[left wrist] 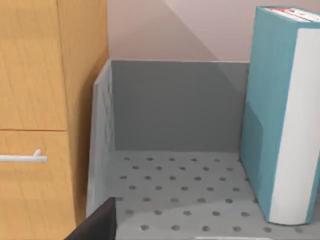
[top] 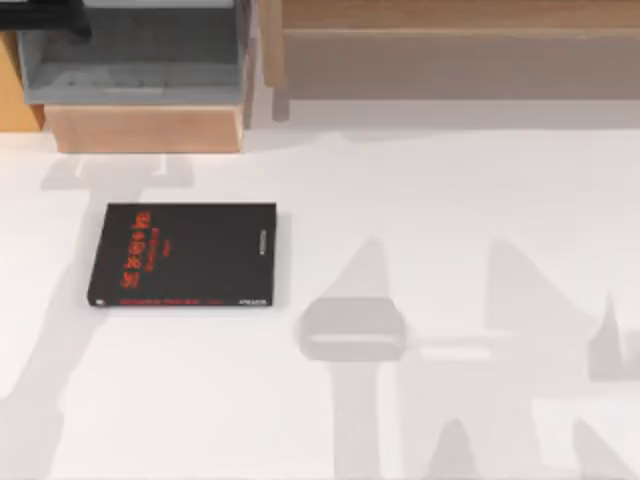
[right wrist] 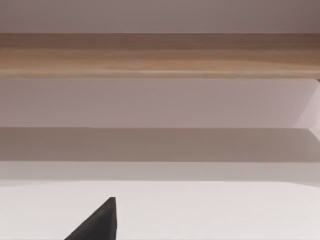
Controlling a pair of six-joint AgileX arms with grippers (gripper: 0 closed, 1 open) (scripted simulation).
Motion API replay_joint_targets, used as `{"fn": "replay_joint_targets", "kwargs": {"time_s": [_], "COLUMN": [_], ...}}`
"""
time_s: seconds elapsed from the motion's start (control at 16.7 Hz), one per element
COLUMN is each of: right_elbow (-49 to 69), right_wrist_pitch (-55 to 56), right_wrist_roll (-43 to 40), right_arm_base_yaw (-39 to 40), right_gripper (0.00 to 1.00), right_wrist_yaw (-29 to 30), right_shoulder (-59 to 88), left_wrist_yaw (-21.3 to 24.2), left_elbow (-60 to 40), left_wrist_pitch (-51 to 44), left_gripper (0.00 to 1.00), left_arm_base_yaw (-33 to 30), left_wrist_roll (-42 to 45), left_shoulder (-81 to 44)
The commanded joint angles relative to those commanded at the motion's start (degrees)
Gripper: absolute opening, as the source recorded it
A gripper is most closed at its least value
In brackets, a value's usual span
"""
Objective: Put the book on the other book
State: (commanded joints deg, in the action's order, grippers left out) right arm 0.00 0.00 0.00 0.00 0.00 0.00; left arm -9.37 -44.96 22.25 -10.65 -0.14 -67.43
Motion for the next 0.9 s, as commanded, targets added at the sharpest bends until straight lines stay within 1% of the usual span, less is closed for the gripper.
{"fn": "replay_joint_targets", "kwargs": {"time_s": [0.3,0.48,0.66,0.9], "right_elbow": [0.00,0.00,0.00,0.00], "right_wrist_pitch": [0.00,0.00,0.00,0.00], "right_wrist_roll": [0.00,0.00,0.00,0.00], "right_arm_base_yaw": [0.00,0.00,0.00,0.00], "right_gripper": [1.00,1.00,1.00,1.00], "right_wrist_yaw": [0.00,0.00,0.00,0.00], "right_shoulder": [0.00,0.00,0.00,0.00], "left_wrist_yaw": [-3.35,-4.84,-5.76,-6.02], "left_elbow": [-16.31,-23.49,-27.95,-29.25], "left_wrist_pitch": [8.05,11.60,13.80,14.45], "left_gripper": [1.00,1.00,1.00,1.00], "left_arm_base_yaw": [-3.88,-5.59,-6.65,-6.97], "left_wrist_roll": [0.07,0.10,0.11,0.12], "left_shoulder": [-24.81,-35.47,-41.72,-43.46]}}
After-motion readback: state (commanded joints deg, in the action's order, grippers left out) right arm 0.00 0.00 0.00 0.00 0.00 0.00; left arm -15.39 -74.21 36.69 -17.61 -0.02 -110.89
